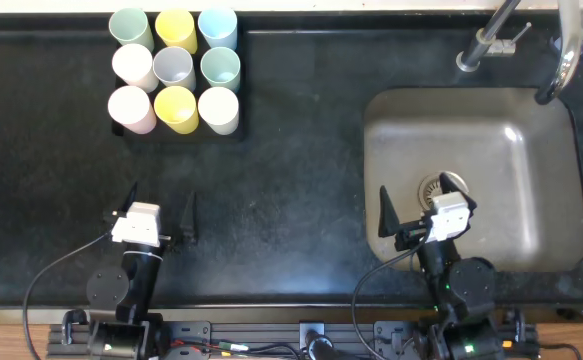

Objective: Store Cups

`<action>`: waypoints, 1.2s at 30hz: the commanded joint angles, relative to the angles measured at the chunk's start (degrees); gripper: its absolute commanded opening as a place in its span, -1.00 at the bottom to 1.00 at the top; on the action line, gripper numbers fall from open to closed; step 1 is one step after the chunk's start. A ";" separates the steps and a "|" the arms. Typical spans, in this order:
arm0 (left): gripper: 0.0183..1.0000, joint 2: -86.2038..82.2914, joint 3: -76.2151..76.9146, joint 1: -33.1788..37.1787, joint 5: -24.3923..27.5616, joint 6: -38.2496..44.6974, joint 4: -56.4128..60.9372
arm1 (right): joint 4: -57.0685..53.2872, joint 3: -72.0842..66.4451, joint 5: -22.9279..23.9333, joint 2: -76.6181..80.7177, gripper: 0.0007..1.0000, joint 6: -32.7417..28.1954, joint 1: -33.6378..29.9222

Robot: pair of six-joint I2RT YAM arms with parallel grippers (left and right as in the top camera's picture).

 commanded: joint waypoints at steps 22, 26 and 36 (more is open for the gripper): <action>1.00 -0.52 -0.07 -0.31 0.09 1.09 -0.20 | 4.79 -6.10 -0.39 -4.57 1.00 0.02 -0.11; 1.00 -0.52 -0.07 -0.31 0.09 1.11 -0.20 | 4.79 -6.10 -0.39 -4.57 0.99 0.02 -0.11; 1.00 -0.52 -0.07 -0.31 0.09 1.09 -0.17 | 4.79 -6.10 -0.39 -4.57 1.00 0.02 -0.11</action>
